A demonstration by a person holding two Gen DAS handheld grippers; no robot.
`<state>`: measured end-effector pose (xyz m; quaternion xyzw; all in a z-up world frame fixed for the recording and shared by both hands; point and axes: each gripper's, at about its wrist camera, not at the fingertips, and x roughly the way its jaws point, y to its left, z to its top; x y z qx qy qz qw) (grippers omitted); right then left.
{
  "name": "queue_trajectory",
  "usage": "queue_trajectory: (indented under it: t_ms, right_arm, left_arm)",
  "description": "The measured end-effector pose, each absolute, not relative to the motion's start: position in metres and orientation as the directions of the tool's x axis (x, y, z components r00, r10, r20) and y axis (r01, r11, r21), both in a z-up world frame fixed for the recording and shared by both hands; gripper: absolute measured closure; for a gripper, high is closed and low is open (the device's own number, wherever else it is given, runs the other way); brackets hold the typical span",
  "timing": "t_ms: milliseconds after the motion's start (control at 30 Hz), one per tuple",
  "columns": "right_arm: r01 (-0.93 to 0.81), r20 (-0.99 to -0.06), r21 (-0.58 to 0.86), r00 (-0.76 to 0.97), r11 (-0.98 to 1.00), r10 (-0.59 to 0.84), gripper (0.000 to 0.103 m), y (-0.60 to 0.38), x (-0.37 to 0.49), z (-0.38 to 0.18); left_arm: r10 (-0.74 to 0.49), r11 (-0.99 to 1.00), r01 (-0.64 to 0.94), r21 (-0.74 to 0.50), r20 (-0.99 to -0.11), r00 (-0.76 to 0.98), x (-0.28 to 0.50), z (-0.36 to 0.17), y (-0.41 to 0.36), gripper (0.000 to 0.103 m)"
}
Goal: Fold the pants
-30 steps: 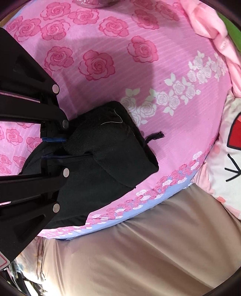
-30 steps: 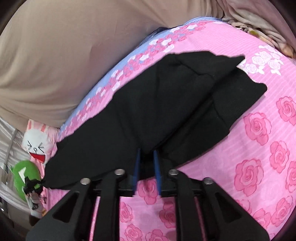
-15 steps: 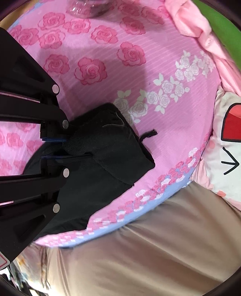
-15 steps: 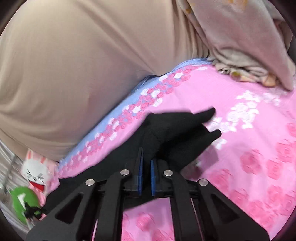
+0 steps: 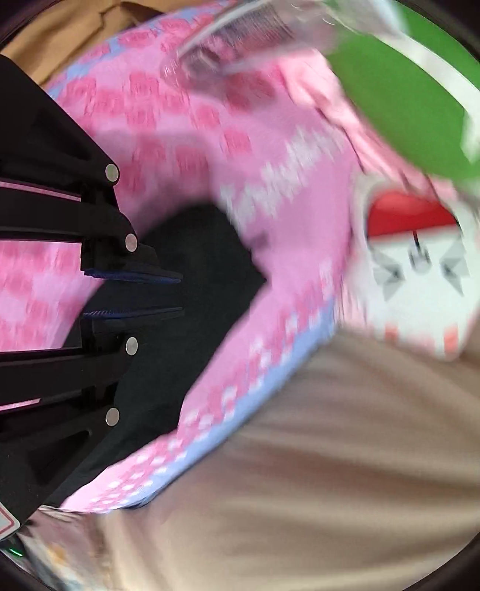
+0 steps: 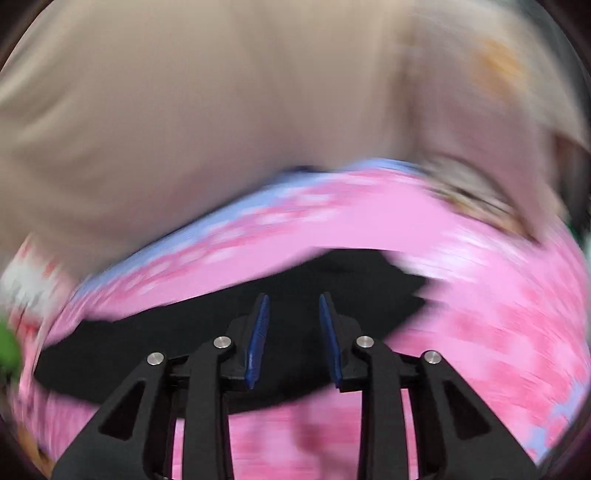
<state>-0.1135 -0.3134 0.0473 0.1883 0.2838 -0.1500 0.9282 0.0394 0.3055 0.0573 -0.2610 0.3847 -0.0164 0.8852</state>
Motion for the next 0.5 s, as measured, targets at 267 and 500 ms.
queue_trajectory:
  t_ms: [267, 500]
  right_arm:
    - [-0.073, -0.73, 0.286, 0.629, 0.955, 0.267, 0.081, -0.136, 0.084, -0.005]
    - [-0.002, -0.83, 0.146, 0.544, 0.989, 0.124, 0.085, -0.083, 0.209, -0.056]
  left_arm:
    - [-0.373, 0.904, 0.018, -0.427, -0.769, 0.519, 0.057, -0.021, 0.193, 0.082]
    - [-0.361, 0.914, 0.083, -0.396, -0.704, 0.612, 0.041, -0.037, 0.185, 0.074]
